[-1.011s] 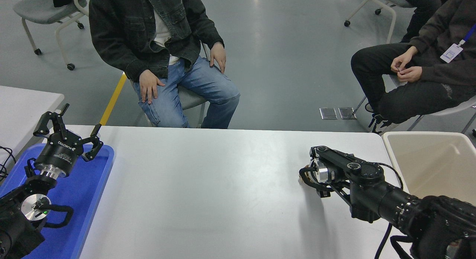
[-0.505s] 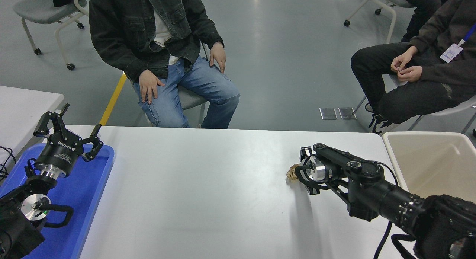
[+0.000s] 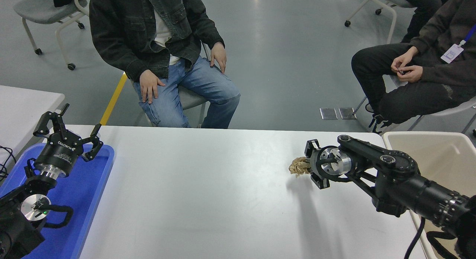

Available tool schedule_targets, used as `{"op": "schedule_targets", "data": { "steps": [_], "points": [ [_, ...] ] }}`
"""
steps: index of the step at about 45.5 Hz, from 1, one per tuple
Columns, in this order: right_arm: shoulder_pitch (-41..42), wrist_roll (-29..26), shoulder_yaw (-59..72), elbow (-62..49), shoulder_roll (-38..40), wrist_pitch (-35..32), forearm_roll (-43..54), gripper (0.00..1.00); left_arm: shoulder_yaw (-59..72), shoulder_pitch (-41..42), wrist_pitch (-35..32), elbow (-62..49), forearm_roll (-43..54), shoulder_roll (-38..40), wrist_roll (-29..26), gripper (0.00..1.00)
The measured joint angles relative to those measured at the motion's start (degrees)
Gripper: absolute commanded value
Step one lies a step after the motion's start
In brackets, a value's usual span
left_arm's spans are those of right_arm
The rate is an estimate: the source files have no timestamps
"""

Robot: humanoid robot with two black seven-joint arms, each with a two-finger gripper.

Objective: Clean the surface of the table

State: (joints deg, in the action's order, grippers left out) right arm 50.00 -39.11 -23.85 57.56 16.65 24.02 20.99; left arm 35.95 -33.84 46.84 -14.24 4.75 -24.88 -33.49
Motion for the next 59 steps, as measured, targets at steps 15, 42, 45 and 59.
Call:
{"op": "schedule_targets", "data": {
  "steps": [15, 42, 45, 59],
  "points": [
    [0.64, -3.71, -1.07, 10.02, 9.04, 0.42, 0.09, 0.0, 0.0, 0.0, 0.0, 0.0, 0.0, 0.01, 0.0, 1.0],
    [2.02, -9.14, -4.01, 22.64, 26.34, 1.33, -0.5, 0.0, 0.0, 0.0, 0.0, 0.0, 0.0, 0.01, 0.0, 1.0],
    [2.27, -9.59, -4.23, 23.55, 28.0, 1.17, -0.64, 0.0, 0.0, 0.0, 0.0, 0.0, 0.0, 0.01, 0.0, 1.0],
    [3.48, -10.59, -6.27, 27.42, 34.63, 0.73, -1.74, 0.0, 0.0, 0.0, 0.0, 0.0, 0.0, 0.01, 0.0, 1.0]
  ]
}}
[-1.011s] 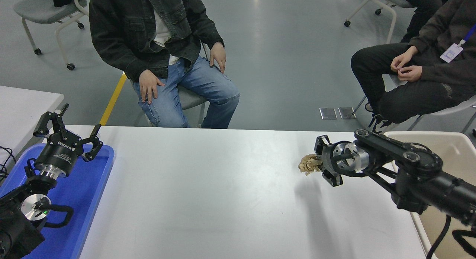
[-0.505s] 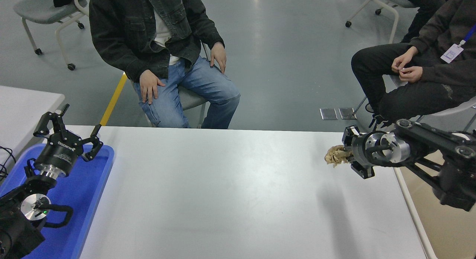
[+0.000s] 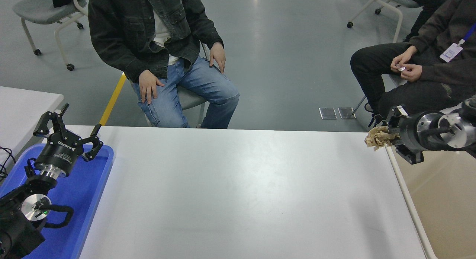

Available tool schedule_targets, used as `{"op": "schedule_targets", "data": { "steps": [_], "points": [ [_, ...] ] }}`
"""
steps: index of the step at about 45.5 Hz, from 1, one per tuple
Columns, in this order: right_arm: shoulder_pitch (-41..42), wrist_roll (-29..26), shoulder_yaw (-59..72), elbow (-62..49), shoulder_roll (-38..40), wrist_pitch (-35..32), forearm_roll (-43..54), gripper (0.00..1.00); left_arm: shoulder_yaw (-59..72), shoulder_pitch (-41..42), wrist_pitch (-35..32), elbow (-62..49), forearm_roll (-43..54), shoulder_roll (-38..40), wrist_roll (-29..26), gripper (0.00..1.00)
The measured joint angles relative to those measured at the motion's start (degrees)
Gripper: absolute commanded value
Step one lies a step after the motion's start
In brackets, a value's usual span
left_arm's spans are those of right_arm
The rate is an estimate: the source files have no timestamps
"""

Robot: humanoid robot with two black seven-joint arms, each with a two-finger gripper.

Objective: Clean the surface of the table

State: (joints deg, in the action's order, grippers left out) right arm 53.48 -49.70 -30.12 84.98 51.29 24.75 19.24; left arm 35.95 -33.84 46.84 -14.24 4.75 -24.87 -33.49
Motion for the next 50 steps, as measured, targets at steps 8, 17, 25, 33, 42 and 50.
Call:
{"op": "schedule_targets", "data": {
  "steps": [8, 17, 25, 33, 42, 50],
  "points": [
    [0.19, -0.17, -0.37, -0.88, 2.91, -0.52, -0.13, 0.0, 0.0, 0.0, 0.0, 0.0, 0.0, 0.0, 0.0, 1.0],
    [0.28, -0.25, -0.65, -2.74, 6.97, -3.36, -0.4, 0.0, 0.0, 0.0, 0.0, 0.0, 0.0, 0.0, 0.0, 1.0],
    [0.07, -0.27, -0.7, -5.67, 9.59, -6.59, -0.93, 0.0, 0.0, 0.0, 0.0, 0.0, 0.0, 0.0, 0.0, 1.0],
    [-0.53, -0.3, -0.55, -10.94, 10.68, -10.53, -1.62, 0.0, 0.0, 0.0, 0.0, 0.0, 0.0, -0.01, 0.0, 1.0],
    [-1.03, -0.29, -0.15, -17.62, 10.6, -14.54, -1.98, 0.0, 0.0, 0.0, 0.01, 0.0, 0.0, -0.01, 0.0, 1.0],
    [-1.87, -0.3, 0.19, -26.02, 8.62, -18.7, -1.94, 0.0, 0.0, 0.0, 0.01, 0.0, 0.0, -0.01, 0.0, 1.0]
  ]
}}
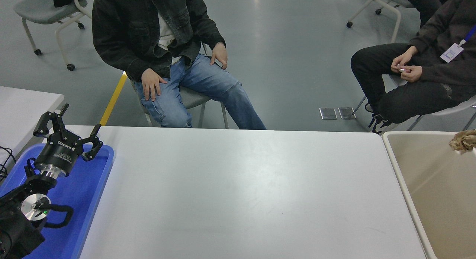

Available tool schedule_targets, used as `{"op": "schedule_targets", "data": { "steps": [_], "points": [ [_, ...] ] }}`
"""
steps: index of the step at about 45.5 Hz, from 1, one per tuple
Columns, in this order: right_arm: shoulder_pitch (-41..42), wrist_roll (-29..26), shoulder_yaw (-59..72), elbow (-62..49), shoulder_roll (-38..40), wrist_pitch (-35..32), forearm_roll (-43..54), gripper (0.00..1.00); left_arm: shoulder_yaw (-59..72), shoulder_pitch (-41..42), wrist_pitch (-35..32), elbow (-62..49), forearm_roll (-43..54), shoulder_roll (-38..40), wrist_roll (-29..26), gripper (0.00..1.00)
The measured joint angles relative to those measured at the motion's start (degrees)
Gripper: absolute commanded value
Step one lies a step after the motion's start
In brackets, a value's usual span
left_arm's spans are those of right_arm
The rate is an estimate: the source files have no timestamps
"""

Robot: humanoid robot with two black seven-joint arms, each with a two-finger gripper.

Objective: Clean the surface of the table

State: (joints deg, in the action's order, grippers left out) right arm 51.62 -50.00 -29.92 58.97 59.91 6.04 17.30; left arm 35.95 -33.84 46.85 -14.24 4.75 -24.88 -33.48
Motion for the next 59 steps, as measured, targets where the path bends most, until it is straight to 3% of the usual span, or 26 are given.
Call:
{"op": "schedule_targets", "data": {
  "steps": [19, 34, 59],
  "points": [
    [-1.39, 4.05, 2.87, -21.52, -10.58, -8.15, 0.86, 0.0, 0.0, 0.0, 0.0, 0.0, 0.0, 0.01, 0.0, 1.0],
    [-1.56, 13.31, 12.75, -33.91, -17.31, -12.94, 1.0, 0.0, 0.0, 0.0, 0.0, 0.0, 0.0, 0.01, 0.0, 1.0],
    [-2.46, 30.4, 37.09, -51.09, -31.79, -14.33, 1.01, 0.0, 0.0, 0.0, 0.01, 0.0, 0.0, 0.01, 0.0, 1.0]
  ]
}}
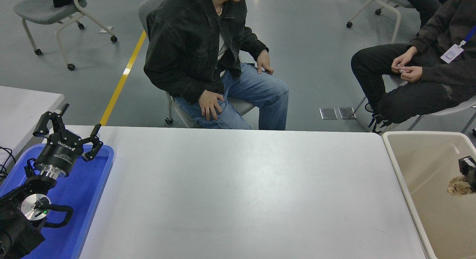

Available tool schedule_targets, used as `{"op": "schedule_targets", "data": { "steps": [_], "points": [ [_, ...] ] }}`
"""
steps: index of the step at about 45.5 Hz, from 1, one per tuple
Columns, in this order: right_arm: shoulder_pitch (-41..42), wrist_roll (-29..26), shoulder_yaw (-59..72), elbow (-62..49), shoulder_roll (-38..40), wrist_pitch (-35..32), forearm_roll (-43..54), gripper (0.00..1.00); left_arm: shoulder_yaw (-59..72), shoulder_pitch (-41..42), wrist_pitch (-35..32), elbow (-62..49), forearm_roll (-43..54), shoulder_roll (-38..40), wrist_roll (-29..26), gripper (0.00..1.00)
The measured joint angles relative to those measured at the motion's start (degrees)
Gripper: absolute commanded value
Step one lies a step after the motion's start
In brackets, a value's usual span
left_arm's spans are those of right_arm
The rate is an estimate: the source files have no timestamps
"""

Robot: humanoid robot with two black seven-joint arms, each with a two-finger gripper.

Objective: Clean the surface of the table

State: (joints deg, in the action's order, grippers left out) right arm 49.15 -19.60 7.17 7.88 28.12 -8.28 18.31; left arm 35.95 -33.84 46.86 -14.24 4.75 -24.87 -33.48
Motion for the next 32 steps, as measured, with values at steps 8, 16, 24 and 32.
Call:
{"op": "schedule_targets", "data": {
  "steps": [8, 16, 24, 32],
  "points": [
    [-0.79, 2.76, 6.11, -2.68, -2.21, 0.28, -0.01, 0.0, 0.0, 0.0, 0.02, 0.0, 0.0, 0.0, 0.0, 1.0],
    [-1.26, 4.84, 10.5, -3.92, -3.22, 0.55, 0.03, 0.0, 0.0, 0.0, 0.02, 0.0, 0.0, 0.0, -0.01, 1.0],
    [-1.75, 6.92, 13.71, -4.43, -4.01, 0.66, 0.4, 0.0, 0.0, 0.0, 0.02, 0.0, 0.0, 0.0, -0.02, 1.0],
    [-2.01, 8.96, 18.26, -4.72, -4.97, 0.75, 0.75, 0.0, 0.0, 0.0, 0.02, 0.0, 0.0, 0.0, -0.05, 1.0]
  ]
}}
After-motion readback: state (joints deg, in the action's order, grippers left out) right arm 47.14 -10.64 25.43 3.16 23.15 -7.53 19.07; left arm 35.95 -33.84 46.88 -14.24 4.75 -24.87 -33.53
